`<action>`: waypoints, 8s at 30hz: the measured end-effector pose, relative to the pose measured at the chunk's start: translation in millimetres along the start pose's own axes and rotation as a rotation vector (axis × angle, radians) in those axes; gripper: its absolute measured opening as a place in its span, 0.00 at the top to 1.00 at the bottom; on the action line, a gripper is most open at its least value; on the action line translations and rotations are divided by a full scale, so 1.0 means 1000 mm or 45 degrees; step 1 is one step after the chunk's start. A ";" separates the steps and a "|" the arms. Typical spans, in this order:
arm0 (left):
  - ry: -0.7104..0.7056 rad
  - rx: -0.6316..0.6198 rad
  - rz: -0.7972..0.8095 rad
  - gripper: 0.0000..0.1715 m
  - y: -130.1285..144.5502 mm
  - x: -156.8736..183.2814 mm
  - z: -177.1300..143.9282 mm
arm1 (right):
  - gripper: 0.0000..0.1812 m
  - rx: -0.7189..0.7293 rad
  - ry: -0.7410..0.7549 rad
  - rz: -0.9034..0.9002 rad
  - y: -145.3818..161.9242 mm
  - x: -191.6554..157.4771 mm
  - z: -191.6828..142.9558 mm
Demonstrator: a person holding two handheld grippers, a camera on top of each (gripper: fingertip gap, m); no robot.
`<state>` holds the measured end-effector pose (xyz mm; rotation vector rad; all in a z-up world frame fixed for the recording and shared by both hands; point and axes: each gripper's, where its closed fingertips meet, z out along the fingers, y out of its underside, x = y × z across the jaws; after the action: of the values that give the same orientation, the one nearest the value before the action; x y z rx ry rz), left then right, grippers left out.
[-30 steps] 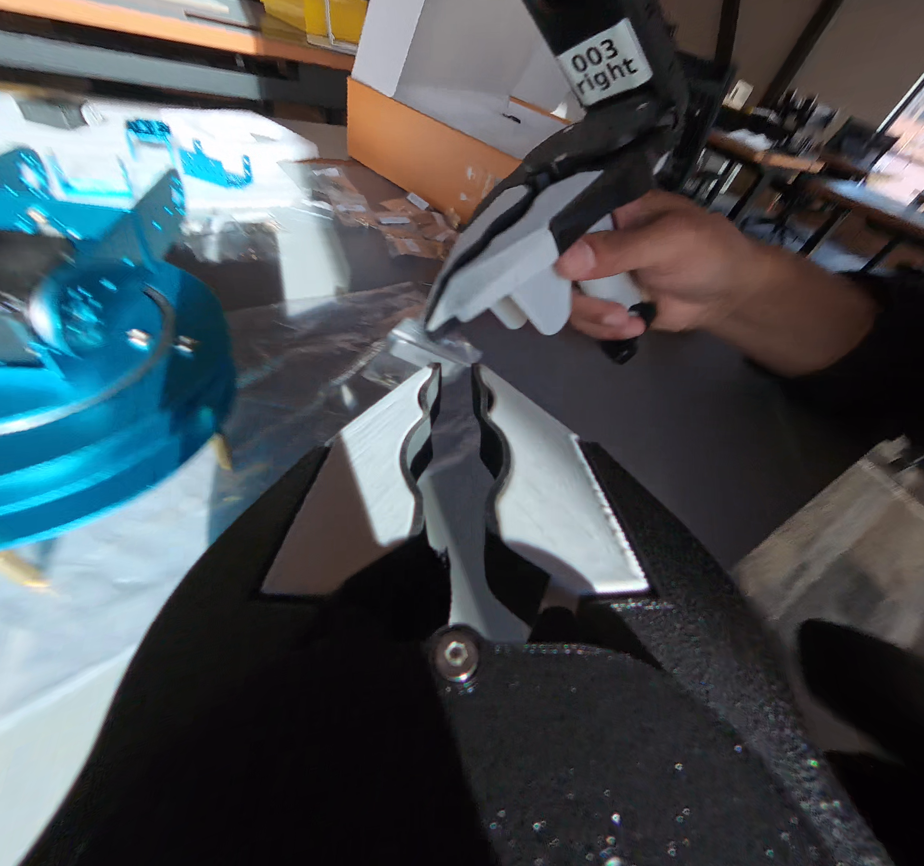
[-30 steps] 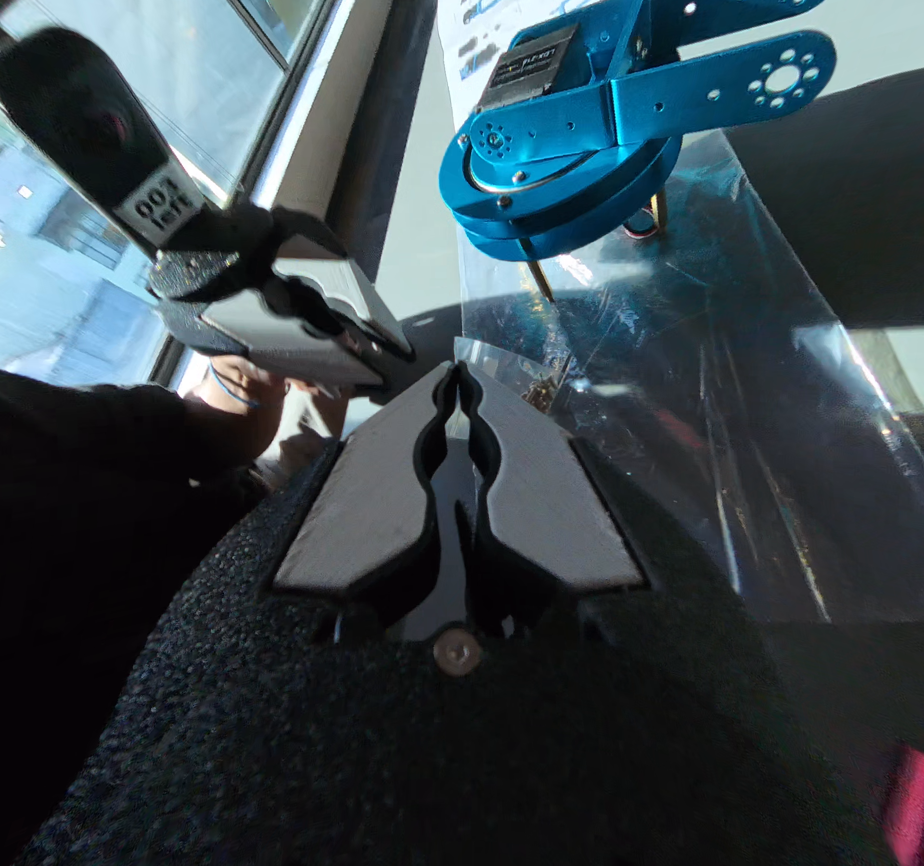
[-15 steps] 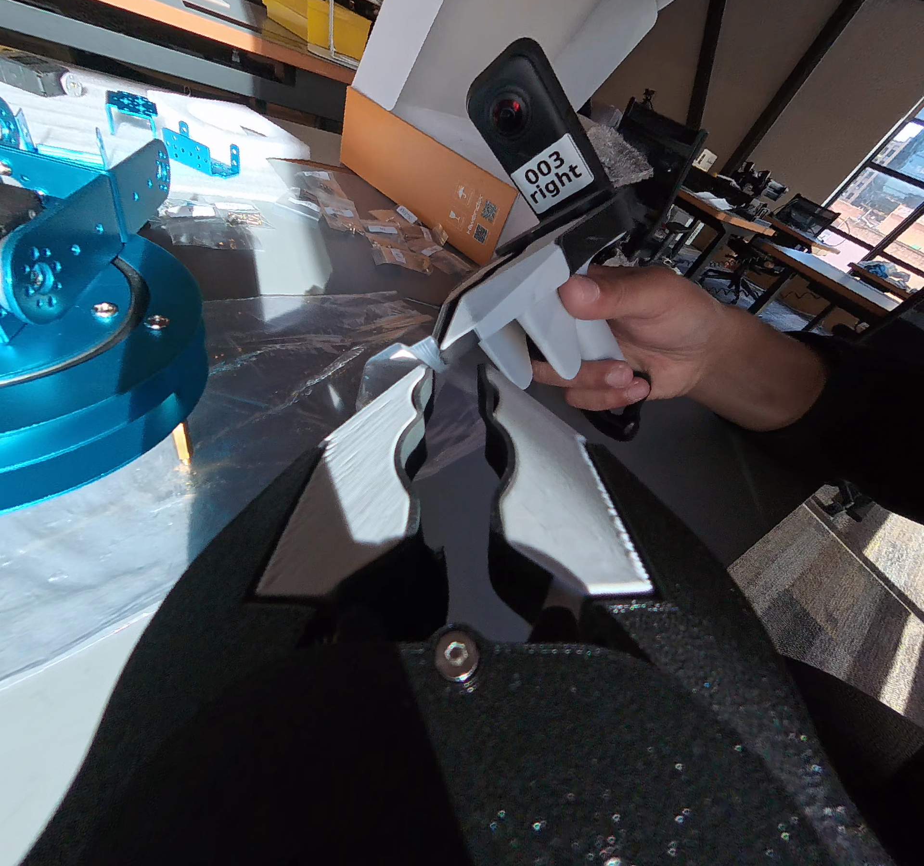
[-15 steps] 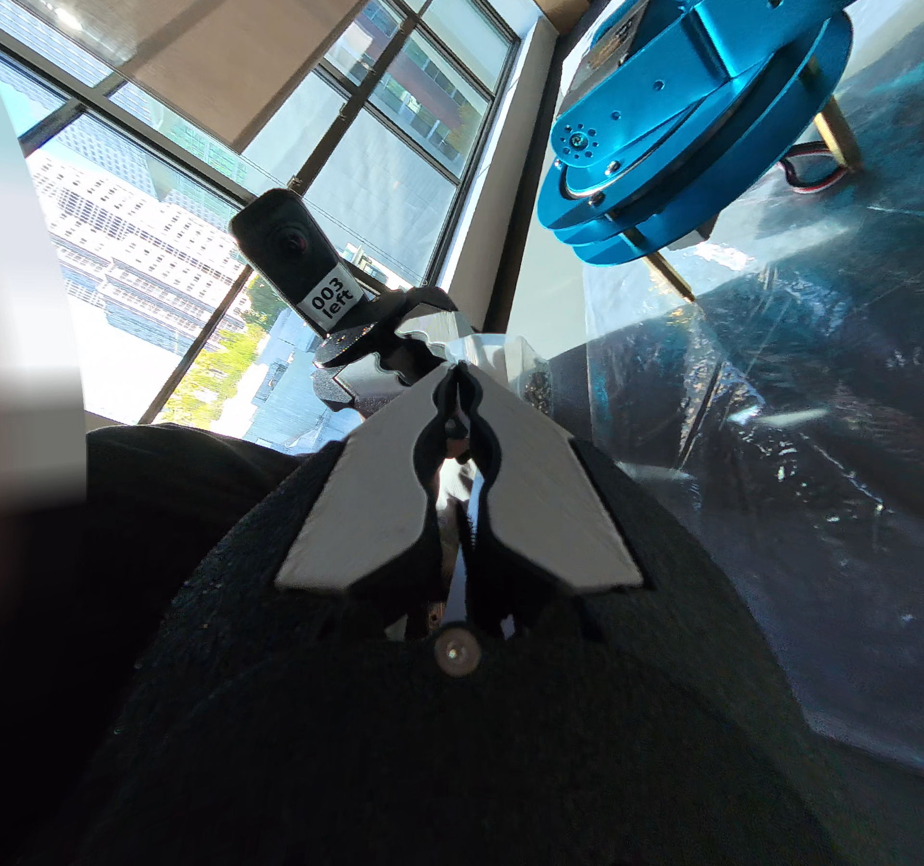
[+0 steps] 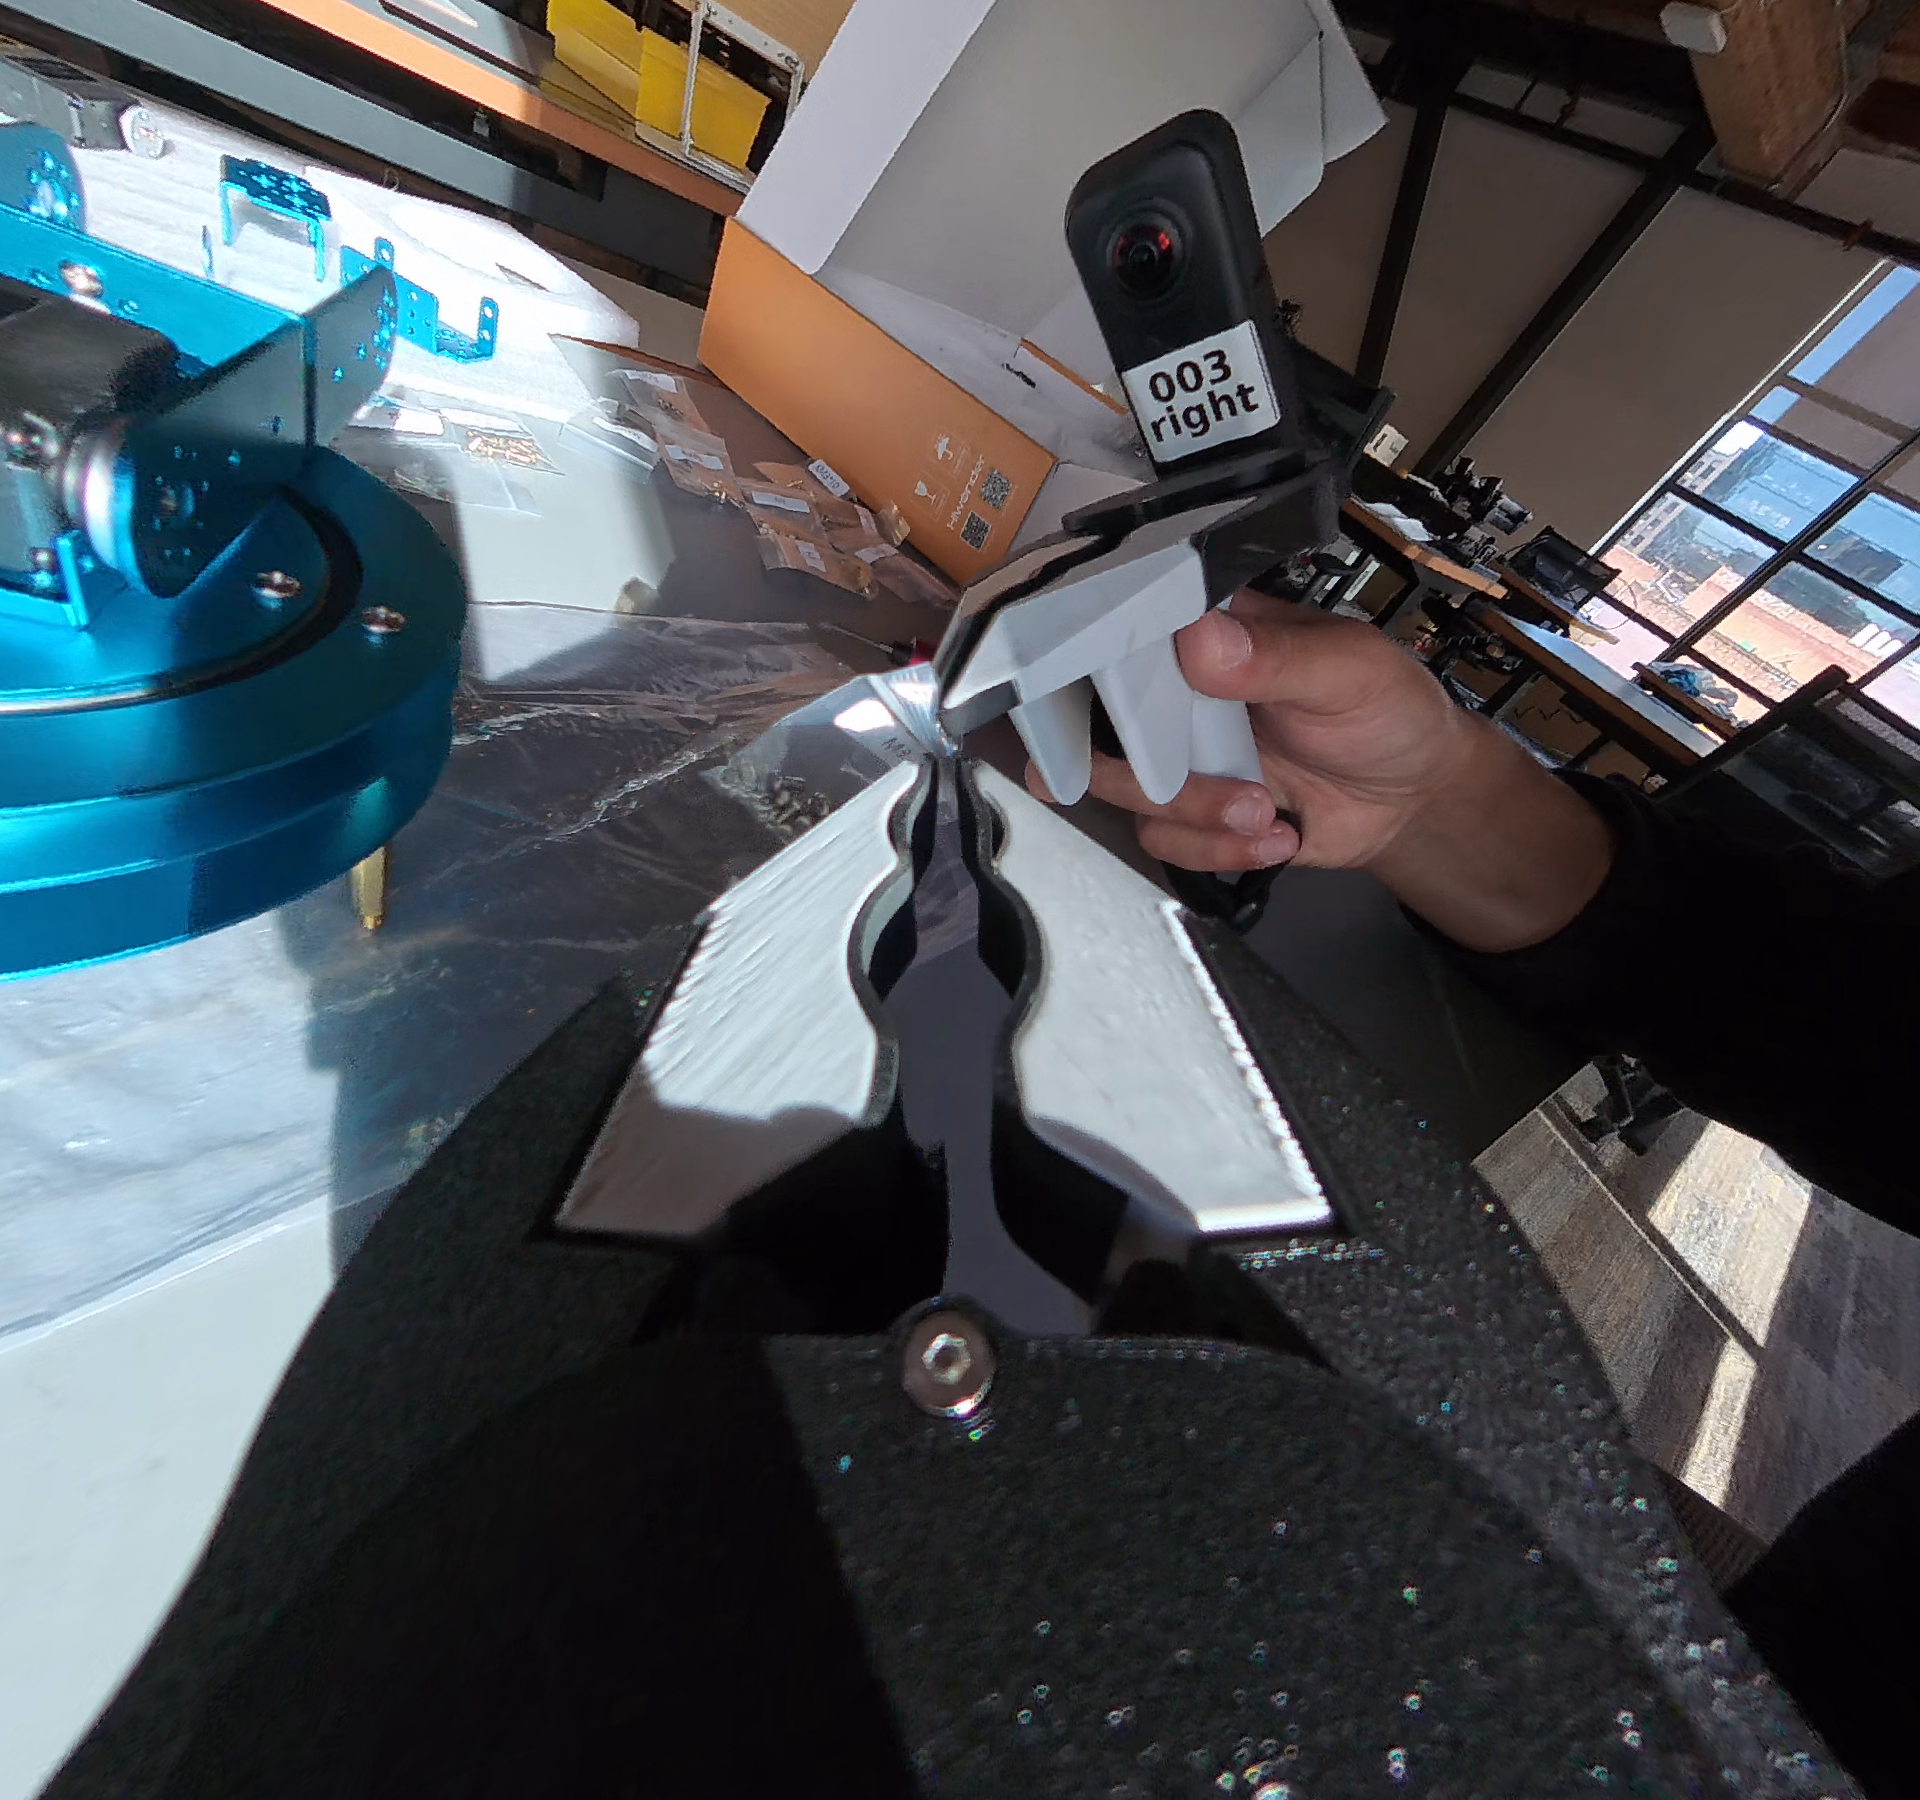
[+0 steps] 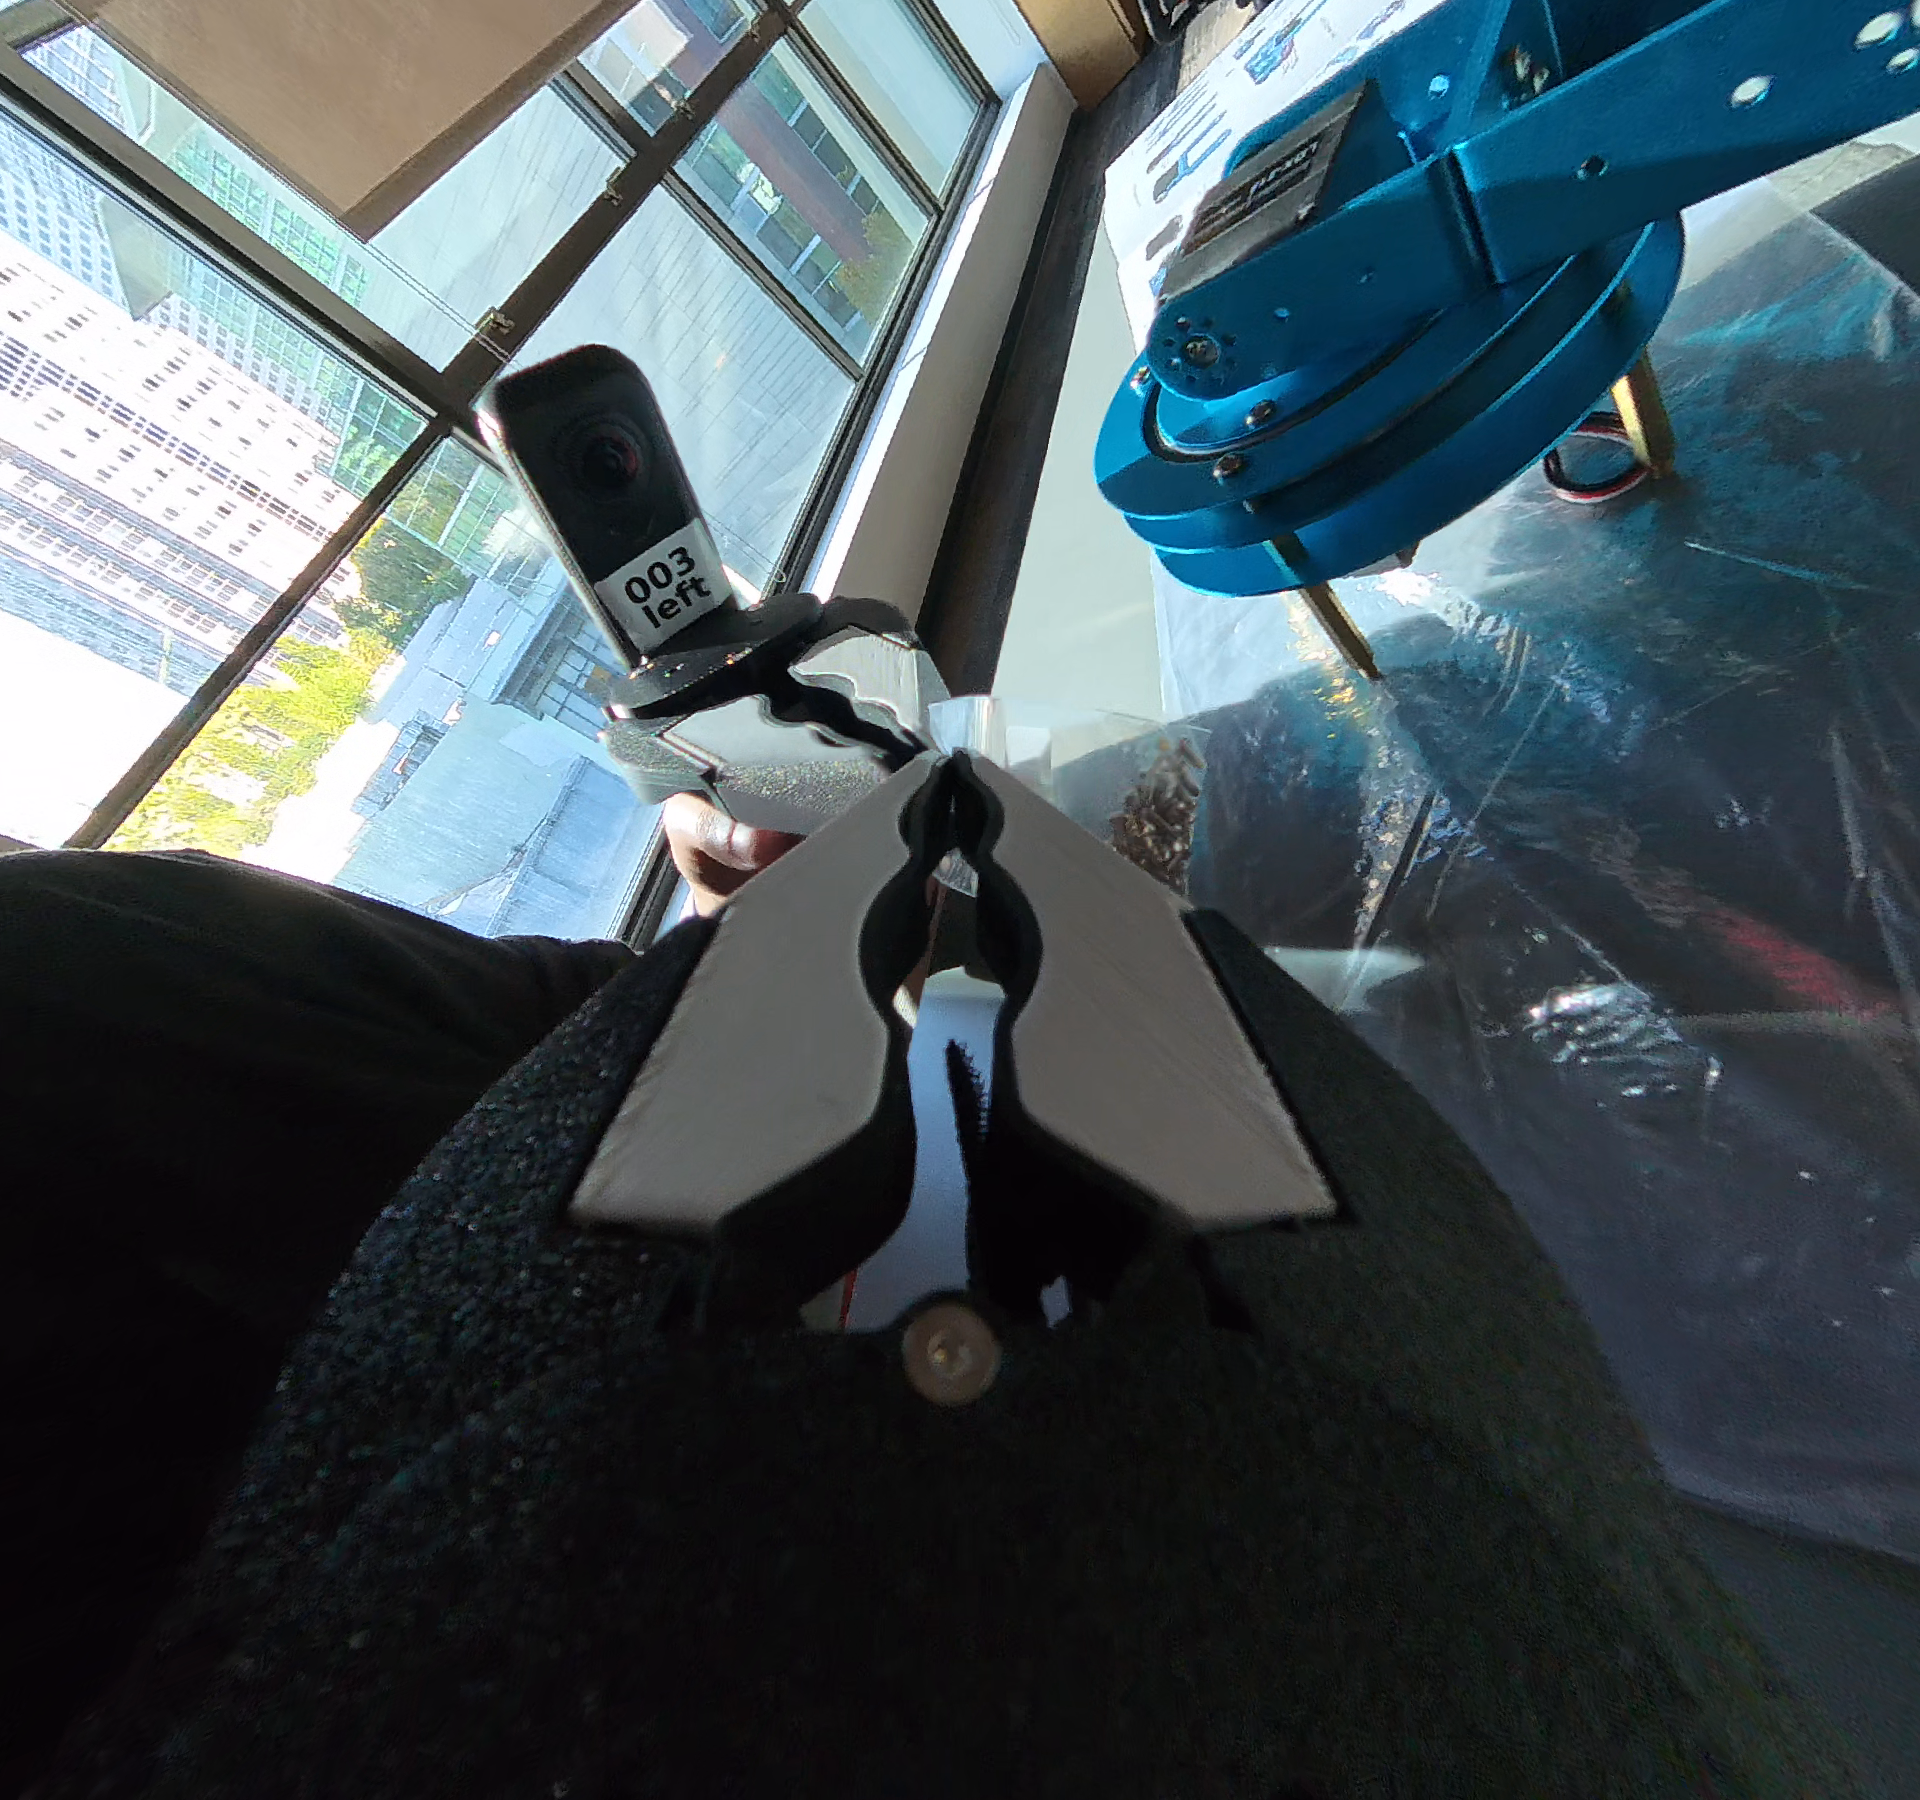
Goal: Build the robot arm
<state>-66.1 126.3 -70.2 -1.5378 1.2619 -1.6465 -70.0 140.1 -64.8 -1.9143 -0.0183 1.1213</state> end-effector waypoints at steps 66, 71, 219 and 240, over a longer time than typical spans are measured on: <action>0.068 -0.218 -0.358 1.00 -0.012 0.001 0.020 | 0.69 -0.079 0.718 -1.455 0.000 0.018 -0.010; 0.123 -0.284 -0.357 1.00 -0.005 0.011 0.015 | 0.74 -0.076 0.574 -1.380 0.005 0.008 -0.004; 0.026 -0.608 0.814 0.75 0.028 -0.031 0.016 | 0.98 -0.271 0.806 -0.554 0.030 0.083 -0.090; 0.339 -0.442 0.665 0.90 0.023 -0.002 0.046 | 0.98 -0.138 0.406 -0.547 0.025 0.039 -0.082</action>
<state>-26.3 107.1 -95.6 -1.0470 1.9785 -1.3602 1.2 85.4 -93.7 -2.0392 -0.3046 0.5336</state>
